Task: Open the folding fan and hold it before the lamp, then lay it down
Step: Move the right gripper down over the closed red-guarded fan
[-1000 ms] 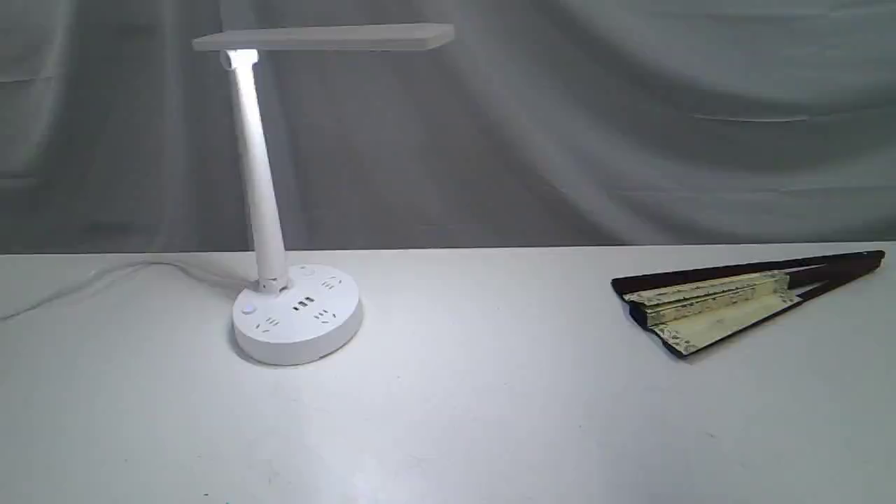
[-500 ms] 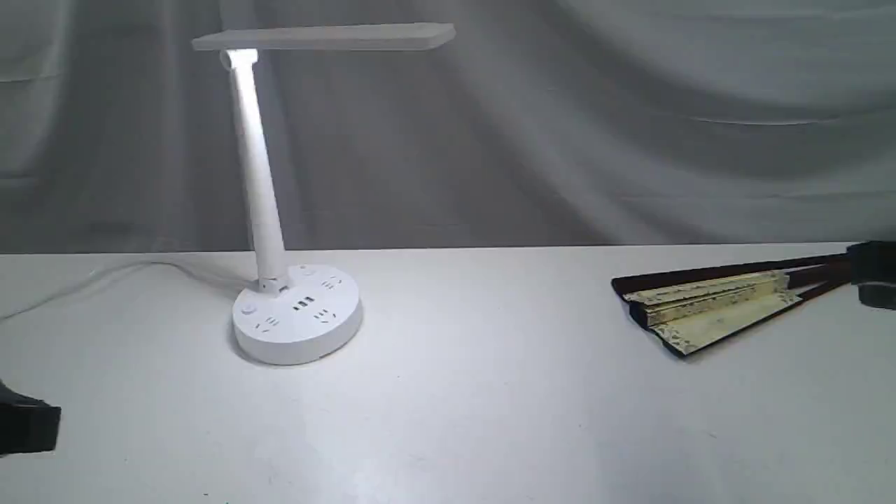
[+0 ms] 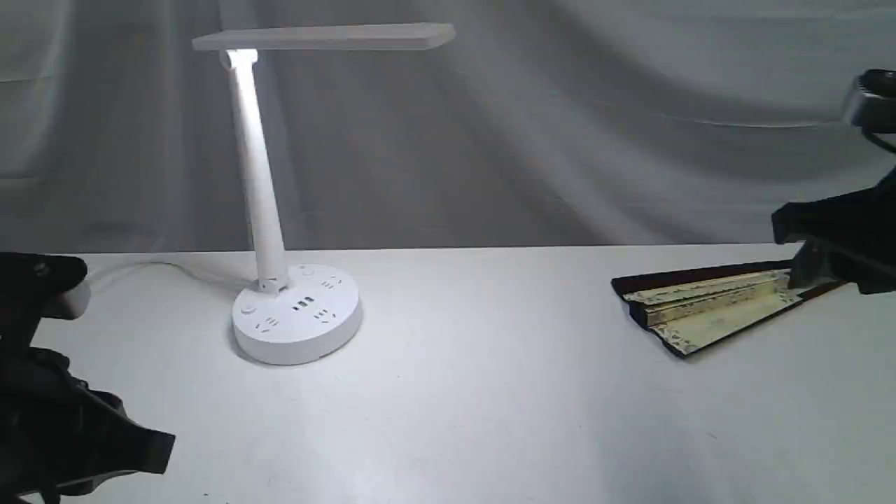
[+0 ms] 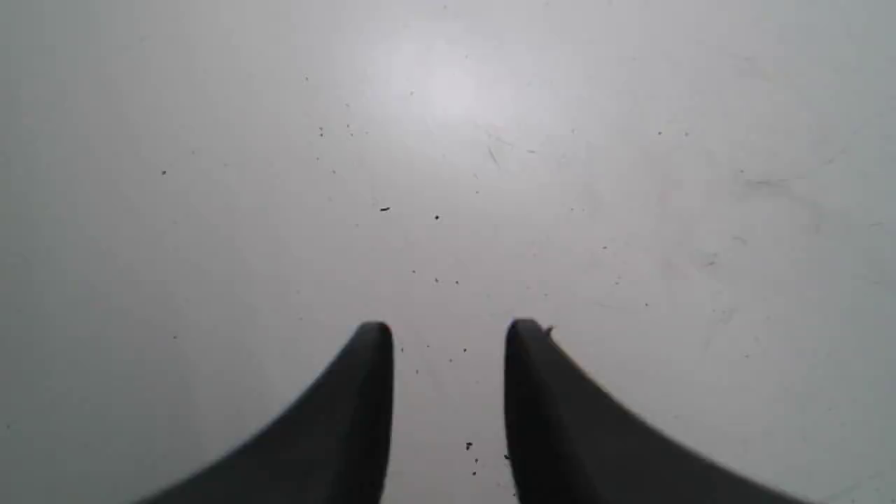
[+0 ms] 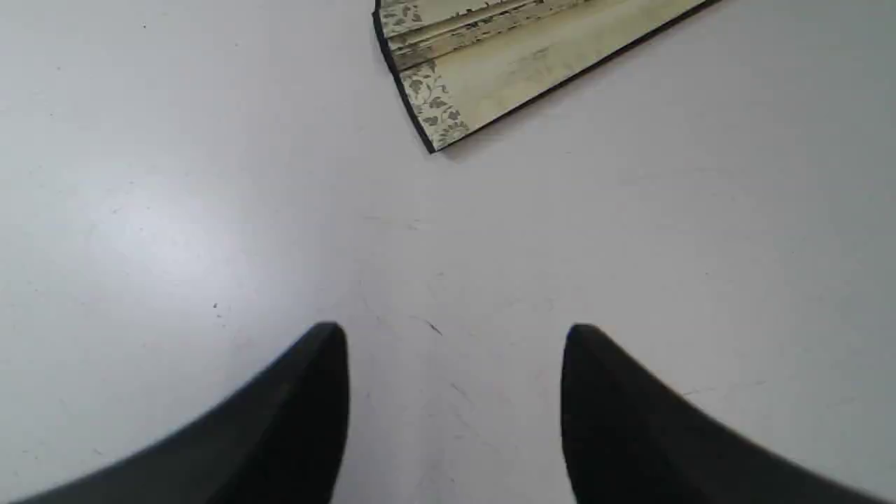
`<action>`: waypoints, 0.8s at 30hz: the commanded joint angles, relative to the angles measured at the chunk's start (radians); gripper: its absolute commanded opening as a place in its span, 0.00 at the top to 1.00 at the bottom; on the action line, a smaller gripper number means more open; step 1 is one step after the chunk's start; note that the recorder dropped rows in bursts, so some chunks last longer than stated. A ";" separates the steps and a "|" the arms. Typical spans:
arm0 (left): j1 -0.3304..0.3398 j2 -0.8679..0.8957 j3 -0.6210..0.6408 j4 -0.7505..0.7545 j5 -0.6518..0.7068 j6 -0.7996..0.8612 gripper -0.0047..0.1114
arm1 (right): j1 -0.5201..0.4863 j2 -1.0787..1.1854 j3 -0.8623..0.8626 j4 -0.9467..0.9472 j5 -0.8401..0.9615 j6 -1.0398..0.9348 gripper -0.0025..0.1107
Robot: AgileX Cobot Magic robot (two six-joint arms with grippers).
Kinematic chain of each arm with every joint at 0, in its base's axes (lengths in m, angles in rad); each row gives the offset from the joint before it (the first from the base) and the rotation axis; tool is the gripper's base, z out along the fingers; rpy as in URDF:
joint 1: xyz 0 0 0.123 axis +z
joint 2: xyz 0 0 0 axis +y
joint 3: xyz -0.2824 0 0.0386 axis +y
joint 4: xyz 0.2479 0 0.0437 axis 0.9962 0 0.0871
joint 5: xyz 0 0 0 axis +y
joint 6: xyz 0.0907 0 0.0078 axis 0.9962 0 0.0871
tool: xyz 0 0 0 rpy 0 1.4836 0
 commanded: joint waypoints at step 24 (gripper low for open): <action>-0.007 0.136 -0.041 -0.018 -0.024 0.035 0.72 | 0.002 0.218 -0.016 0.010 0.024 -0.046 0.50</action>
